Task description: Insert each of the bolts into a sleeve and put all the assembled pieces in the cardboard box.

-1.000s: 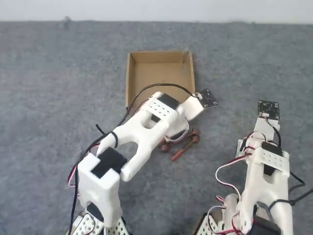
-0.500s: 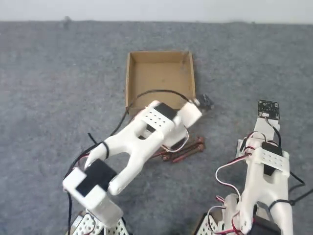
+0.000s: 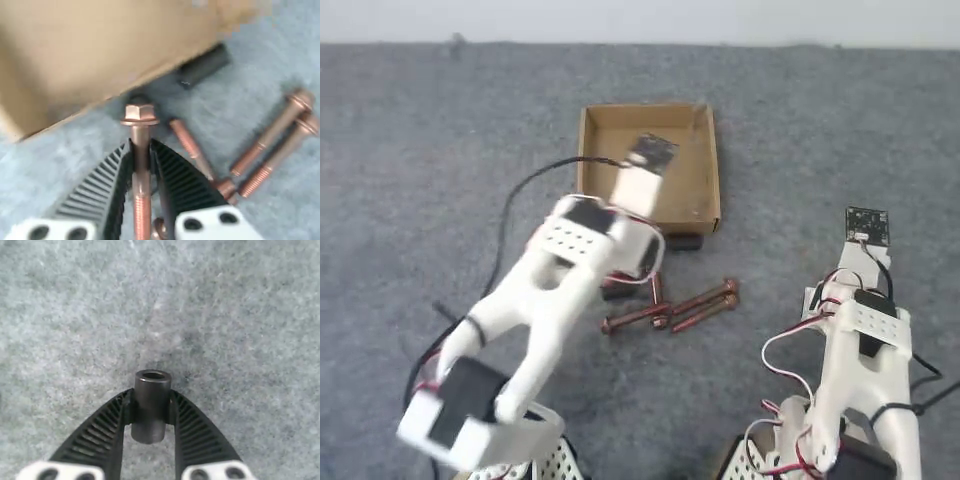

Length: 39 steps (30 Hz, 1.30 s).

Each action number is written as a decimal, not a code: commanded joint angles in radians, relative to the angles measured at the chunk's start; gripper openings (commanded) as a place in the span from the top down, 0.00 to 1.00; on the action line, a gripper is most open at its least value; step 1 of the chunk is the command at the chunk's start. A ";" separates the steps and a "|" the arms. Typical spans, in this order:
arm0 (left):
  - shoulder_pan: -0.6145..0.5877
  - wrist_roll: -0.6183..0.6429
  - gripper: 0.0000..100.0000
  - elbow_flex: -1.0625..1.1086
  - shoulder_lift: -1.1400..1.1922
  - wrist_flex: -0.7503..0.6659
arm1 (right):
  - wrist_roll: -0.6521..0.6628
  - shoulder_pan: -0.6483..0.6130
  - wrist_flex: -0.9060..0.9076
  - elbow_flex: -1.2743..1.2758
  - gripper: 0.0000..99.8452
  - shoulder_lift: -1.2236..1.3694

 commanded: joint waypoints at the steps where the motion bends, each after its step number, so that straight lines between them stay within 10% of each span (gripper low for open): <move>1: -0.130 0.055 0.99 0.084 -0.186 -0.055 | 0.015 -0.015 -0.015 -0.038 0.99 -0.002; 12: -0.519 0.055 0.98 0.344 -0.258 -0.157 | 0.015 -0.015 -0.007 -0.038 0.99 -0.002; 20: -0.534 0.060 0.85 0.371 -0.258 -0.175 | 0.015 -0.010 -0.004 -0.037 0.99 -0.002; 39: -0.528 0.055 0.88 0.193 -0.026 -0.043 | 0.017 -0.012 -0.004 -0.035 0.99 -0.008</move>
